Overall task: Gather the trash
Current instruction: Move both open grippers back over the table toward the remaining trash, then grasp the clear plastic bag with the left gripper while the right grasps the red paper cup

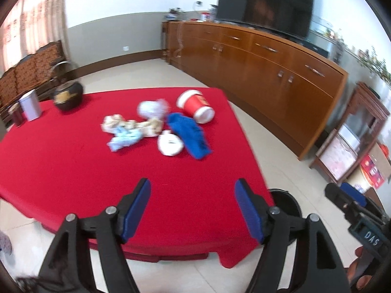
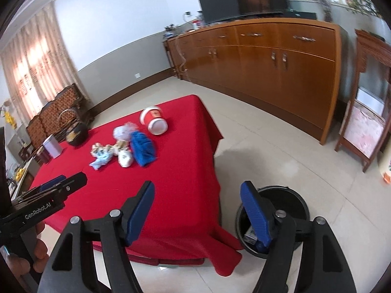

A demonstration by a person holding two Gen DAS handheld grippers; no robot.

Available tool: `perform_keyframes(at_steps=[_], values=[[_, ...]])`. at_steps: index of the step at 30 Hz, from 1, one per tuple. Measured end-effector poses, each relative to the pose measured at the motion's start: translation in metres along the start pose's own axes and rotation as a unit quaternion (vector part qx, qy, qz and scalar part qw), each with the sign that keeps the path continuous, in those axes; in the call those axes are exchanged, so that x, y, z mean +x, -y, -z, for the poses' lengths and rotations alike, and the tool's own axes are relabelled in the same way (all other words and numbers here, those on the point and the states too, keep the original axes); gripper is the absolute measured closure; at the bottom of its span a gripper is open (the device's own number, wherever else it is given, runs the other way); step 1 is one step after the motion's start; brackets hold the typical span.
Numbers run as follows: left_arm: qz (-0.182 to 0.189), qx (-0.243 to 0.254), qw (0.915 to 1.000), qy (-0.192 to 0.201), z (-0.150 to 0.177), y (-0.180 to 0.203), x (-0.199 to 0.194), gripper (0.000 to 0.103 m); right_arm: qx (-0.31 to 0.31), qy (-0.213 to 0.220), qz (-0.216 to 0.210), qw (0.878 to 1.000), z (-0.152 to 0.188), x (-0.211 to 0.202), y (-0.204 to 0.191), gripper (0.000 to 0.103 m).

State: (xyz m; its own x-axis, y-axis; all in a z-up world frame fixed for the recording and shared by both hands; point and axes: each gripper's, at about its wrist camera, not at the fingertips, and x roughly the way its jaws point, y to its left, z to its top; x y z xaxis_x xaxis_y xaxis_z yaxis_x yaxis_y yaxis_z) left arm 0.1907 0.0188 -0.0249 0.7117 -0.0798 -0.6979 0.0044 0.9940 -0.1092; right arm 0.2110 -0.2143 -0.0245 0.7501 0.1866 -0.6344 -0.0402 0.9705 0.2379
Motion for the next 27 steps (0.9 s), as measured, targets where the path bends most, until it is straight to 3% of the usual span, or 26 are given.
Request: perform_keyframes(at_steps=[9,27], values=[[-0.035,-0.041,0.9984,0.019,-0.010,-0.059,-0.014,0.030,-0.037,0.009,-0.031,0.999,-0.012,0.005,-0.054,0.025],[-0.045,-0.051,0.9977,0.012,-0.040,-0.083,0.025,0.028,-0.064,-0.005,-0.050,0.997,-0.037,0.061,-0.093,0.024]])
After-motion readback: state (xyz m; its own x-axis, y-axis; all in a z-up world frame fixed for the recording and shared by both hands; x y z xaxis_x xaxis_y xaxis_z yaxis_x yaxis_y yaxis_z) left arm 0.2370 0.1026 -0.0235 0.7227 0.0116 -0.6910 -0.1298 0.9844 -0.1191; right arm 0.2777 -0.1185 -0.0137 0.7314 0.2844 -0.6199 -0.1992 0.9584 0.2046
